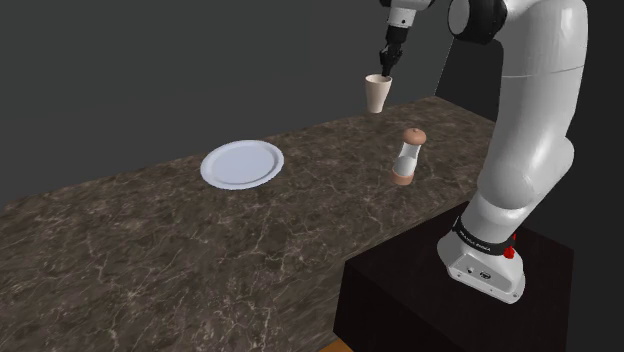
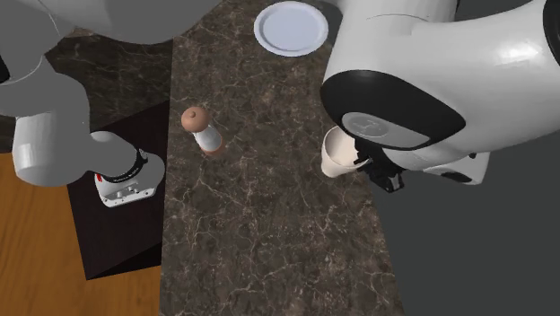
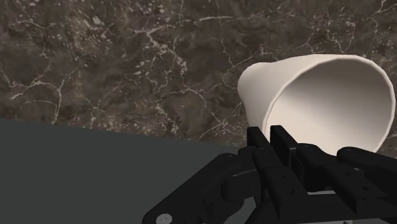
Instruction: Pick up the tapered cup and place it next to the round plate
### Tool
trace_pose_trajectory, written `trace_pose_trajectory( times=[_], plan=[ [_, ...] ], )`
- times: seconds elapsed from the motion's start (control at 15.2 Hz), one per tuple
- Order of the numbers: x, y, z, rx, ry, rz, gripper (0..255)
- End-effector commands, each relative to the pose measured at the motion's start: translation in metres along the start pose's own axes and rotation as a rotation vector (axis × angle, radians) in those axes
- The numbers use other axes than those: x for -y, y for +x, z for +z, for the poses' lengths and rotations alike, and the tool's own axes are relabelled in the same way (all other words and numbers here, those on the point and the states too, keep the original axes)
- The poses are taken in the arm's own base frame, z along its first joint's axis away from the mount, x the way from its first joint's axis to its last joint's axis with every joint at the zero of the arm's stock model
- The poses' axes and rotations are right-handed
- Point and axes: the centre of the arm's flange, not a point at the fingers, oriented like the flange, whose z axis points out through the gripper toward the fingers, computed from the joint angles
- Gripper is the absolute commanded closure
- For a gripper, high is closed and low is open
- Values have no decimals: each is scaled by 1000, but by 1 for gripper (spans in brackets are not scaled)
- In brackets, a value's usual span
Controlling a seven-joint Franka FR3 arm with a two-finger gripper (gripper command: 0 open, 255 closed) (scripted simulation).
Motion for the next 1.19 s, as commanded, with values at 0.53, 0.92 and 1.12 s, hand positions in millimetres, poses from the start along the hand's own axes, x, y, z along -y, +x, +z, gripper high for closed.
trace_pose_trajectory(
  times=[0.53, 0.92, 1.12],
  plan=[
    [131, -22, -6, 0, 0, 0, 255],
    [209, -35, -12, 0, 0, 0, 255],
    [248, -41, -14, 0, 0, 0, 255]
  ],
)
